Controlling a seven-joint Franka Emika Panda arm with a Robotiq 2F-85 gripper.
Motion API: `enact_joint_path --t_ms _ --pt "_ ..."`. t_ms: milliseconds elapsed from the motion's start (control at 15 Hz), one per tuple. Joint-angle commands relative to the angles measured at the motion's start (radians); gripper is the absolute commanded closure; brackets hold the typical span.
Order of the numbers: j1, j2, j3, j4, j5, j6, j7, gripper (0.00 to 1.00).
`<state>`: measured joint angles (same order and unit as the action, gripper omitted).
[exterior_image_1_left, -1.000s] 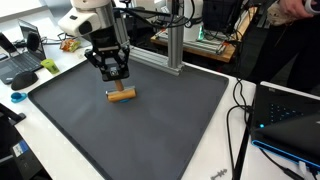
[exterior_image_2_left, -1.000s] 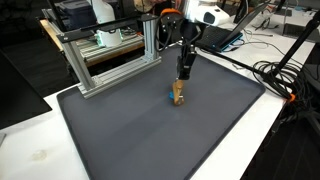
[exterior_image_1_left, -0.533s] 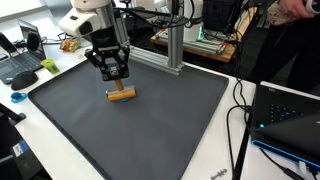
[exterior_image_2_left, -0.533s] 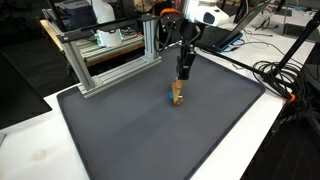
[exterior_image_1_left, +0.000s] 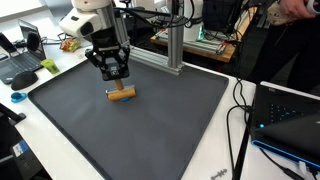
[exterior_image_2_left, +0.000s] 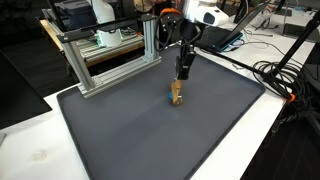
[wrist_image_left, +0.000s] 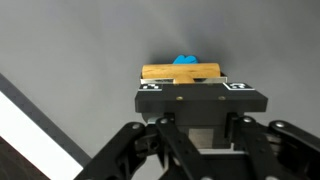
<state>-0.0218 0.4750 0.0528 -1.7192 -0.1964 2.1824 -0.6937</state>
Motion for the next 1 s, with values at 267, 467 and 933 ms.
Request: enact_joint_path --t_ms 267,467,933 --pt "0.004 0.04 -0.018 -0.029 -0.061 -0.031 0.002 0.78" --pt "0.005 0.04 -0.018 -0.031 -0.069 -0.032 0.002 0.78" --pt "0.012 0.04 -0.021 -0.034 -0.096 -0.04 0.0 0.78"
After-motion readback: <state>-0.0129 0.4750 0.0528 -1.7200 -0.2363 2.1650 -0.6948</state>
